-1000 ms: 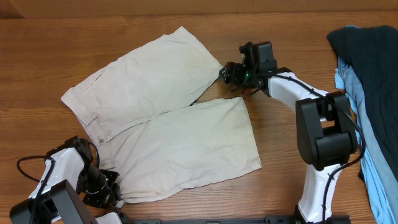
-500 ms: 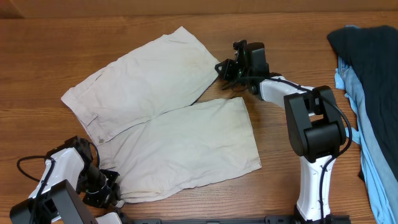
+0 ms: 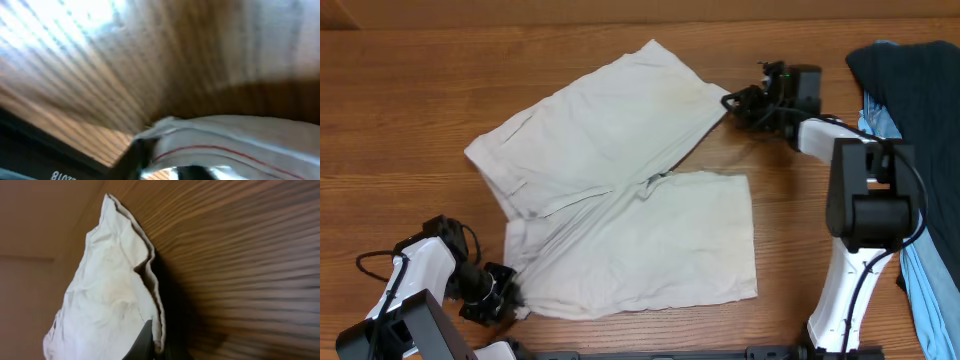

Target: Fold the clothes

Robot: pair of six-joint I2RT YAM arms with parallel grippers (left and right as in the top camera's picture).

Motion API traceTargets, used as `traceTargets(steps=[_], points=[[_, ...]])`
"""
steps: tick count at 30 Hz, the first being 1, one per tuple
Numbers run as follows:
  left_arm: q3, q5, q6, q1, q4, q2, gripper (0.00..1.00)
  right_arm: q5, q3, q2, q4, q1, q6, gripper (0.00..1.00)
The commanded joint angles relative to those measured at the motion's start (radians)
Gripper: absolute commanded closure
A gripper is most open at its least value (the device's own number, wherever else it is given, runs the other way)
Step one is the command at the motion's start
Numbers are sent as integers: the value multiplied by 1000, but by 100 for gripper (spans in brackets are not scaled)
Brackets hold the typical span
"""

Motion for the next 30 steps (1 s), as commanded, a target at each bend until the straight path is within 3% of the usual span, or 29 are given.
traceTargets(steps=[1, 3, 8, 9, 12, 13, 16, 18, 20, 22, 24, 27, 30], points=[[18, 2, 96, 11, 34, -6, 32, 107, 12, -59, -2, -118, -27, 96], [60, 8, 175, 10, 29, -6, 19, 106, 12, -87, -15, -151, -29, 96], [234, 110, 396, 10, -29, -6, 16, 107, 12, -129, -117, -199, -28, 96], [270, 177, 459, 9, -29, -6, 16, 99, 12, -137, -143, -204, -29, 90], [393, 304, 584, -45, 19, -6, 18, 20, 12, -185, -270, -221, -39, 35], [413, 311, 594, -71, 46, -6, 21, 2, 12, -197, -301, -224, -53, 32], [476, 268, 592, -227, 282, -5, 55, -39, 12, -280, -499, -225, -89, 38], [486, 152, 562, -293, 424, -5, 60, -74, 12, -324, -591, -221, -117, 39], [486, 42, 561, -351, 597, 18, 43, -128, 12, -381, -703, -201, -177, 39], [486, 40, 565, -356, 698, 85, 31, -146, 12, -440, -831, -150, -267, 39], [512, 58, 574, -356, 803, 249, 28, -145, 12, -476, -975, -44, -359, 38], [598, 96, 597, -356, 836, 414, 30, -103, 11, -477, -1093, 100, -427, 39], [719, 90, 669, -356, 837, 557, 20, 26, 11, -477, -1117, 243, -426, 38]])
